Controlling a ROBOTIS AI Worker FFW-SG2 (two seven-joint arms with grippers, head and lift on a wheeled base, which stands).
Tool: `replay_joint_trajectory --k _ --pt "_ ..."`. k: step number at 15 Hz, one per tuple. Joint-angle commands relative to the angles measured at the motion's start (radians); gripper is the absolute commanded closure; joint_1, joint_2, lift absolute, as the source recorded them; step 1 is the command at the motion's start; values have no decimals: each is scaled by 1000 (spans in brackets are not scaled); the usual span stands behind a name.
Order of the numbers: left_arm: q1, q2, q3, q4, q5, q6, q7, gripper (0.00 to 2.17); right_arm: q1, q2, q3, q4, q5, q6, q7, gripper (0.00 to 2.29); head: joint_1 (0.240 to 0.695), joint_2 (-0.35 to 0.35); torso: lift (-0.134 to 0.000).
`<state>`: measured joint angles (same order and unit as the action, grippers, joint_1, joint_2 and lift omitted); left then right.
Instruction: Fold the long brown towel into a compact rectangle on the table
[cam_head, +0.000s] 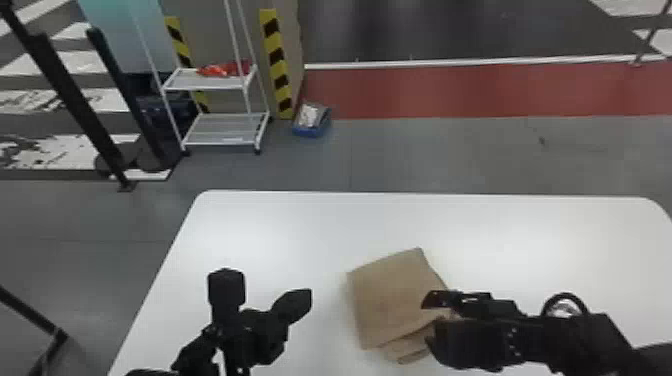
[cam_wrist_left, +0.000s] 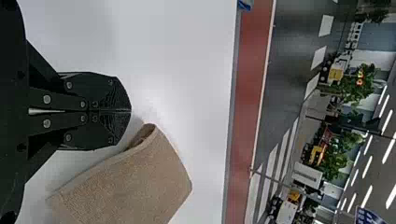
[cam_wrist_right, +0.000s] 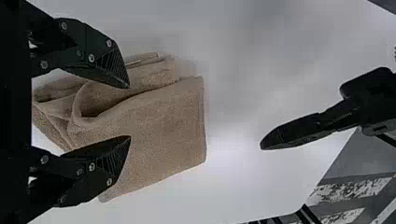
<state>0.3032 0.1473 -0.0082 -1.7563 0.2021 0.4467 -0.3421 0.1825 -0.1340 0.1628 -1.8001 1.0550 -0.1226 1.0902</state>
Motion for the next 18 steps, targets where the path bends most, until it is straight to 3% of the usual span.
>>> replay_joint_trajectory --k 1,5,7,9,16,18 --pt "-4 0 5 1 3 1 3 1983 -29 -1 18 53 42 -1 -6 647 695 124 0" --pt "-22 1 13 14 2 7 3 1983 -69 -3 23 116 62 2 -20 653 695 125 0" --pt "-36 1 13 26 0 7 2 1983 -84 -1 27 139 76 18 -23 1042 695 123 0" --pt "-49 1 11 34 -3 7 0 1983 -87 -3 26 148 77 8 -49 1703 695 116 0" --pt "-65 5 13 52 -3 19 -2 1983 -110 -9 -55 142 43 2 -105 1706 695 93 0" --pt "-65 5 13 52 -4 19 -2 1983 -112 -10 -95 125 -7 2 -110 1706 695 80 0"
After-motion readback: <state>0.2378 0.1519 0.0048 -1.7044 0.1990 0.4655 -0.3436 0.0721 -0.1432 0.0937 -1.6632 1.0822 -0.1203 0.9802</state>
